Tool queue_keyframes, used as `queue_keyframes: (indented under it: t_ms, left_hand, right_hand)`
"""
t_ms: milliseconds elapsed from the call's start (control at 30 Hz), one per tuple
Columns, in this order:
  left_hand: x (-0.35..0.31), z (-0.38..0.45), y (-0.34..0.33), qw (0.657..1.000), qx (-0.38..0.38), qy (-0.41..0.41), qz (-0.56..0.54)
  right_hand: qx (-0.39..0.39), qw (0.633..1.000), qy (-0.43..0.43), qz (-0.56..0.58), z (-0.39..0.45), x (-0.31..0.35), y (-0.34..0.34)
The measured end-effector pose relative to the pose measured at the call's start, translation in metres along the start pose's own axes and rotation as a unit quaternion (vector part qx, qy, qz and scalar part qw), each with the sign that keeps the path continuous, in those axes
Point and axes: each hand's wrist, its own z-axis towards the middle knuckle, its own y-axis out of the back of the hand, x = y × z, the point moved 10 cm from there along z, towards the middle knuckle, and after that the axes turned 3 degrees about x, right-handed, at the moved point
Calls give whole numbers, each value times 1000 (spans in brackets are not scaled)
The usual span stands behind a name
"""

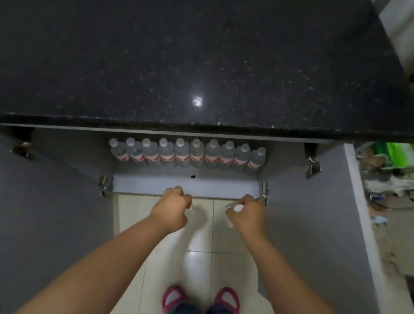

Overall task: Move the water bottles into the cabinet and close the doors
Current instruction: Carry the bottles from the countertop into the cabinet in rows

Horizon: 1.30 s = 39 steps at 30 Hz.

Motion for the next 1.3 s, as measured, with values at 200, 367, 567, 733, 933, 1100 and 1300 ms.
queue_keyframes:
  t_ms: [200, 367, 567, 733, 933, 1100, 1300]
  left_hand:
    - [23, 109, -55, 999, -26, -23, 20]
    - [34, 202, -103, 995, -49, -59, 57]
    - [45, 261, -110, 985, -158, -68, 29]
    - [44, 267, -113, 972, -209, -108, -18]
    - [43, 272, -110, 967, -196, -161, -31]
    - [47, 276, -101, 977, -150, -152, -2]
    - [51, 278, -98, 979, -168, -102, 52]
  right_hand:
    - [-39, 999, 1, -18, 100, -40, -59]
    - [-71, 996, 49, 3, 175, -86, -115]
    - [-142, 986, 85, 7, 229, -91, -122]
    - [-84, 987, 93, -98, 252, -69, -138]
    - [-89, 986, 70, -118, 256, -70, -138]
    - [-60, 982, 65, -166, 251, -67, -145]
    - [-71, 939, 176, -288, 236, -51, -139]
